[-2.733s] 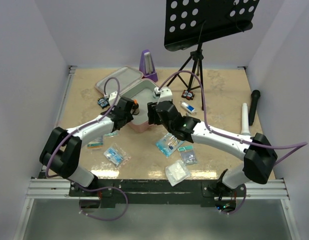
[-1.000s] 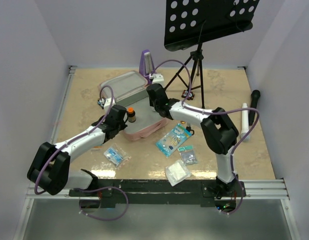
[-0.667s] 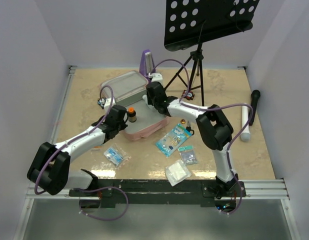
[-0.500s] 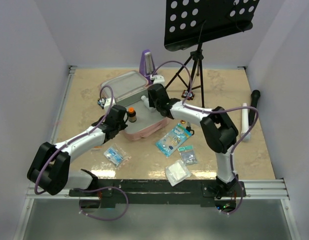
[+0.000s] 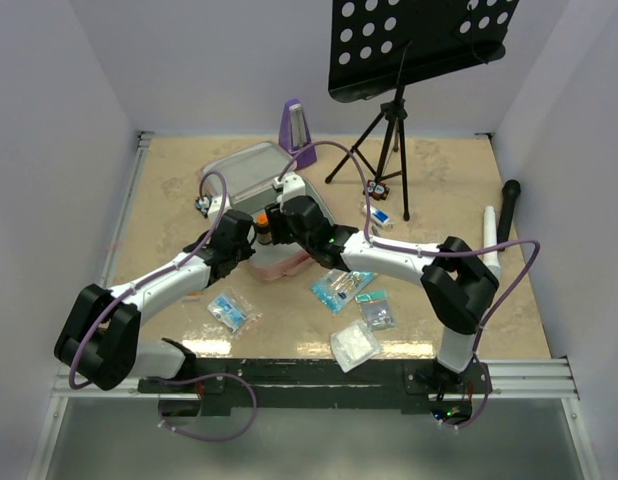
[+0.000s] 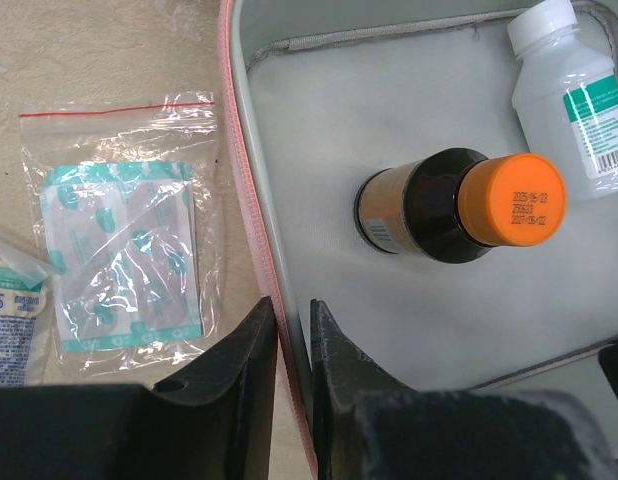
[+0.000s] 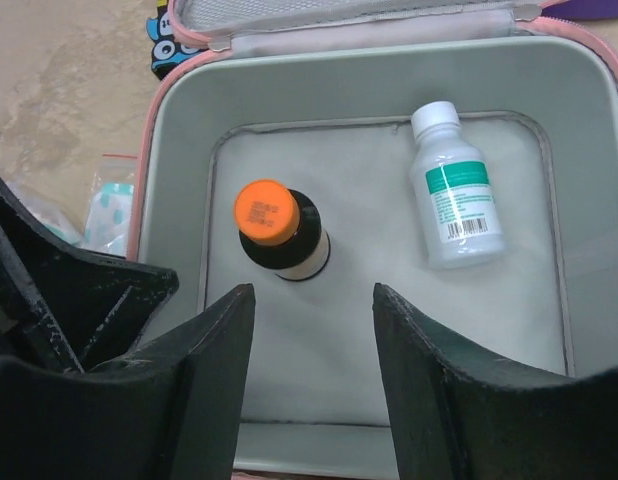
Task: Organize the medicine kit
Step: Adjust the pill bottle in the medicine box.
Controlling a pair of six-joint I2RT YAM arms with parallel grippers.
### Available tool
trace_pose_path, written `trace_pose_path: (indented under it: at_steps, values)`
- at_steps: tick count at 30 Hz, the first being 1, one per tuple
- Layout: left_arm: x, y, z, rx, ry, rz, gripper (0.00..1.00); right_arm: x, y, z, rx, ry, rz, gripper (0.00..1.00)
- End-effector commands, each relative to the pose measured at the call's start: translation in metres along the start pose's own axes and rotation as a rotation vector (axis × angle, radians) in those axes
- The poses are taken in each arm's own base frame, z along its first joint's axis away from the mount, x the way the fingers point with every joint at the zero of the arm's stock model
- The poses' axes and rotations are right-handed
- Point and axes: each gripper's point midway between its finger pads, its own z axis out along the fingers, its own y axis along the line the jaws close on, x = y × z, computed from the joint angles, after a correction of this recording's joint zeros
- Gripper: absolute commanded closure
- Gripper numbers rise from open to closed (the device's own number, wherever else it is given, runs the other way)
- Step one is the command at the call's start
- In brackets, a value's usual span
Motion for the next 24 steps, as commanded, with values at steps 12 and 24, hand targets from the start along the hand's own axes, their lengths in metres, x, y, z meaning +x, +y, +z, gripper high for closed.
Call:
trace_pose_path:
  at_steps: [12,24]
  values:
    - [0.023,-0.009,-0.008,0.068,0.096,0.019,1.0,-0.004,0.029,0.03,-0.14,-0.02,0.095,0.32]
    - [0.024,-0.007,-0.009,0.069,0.096,0.018,1.0,0.009,0.035,0.049,-0.141,0.007,0.119,0.46]
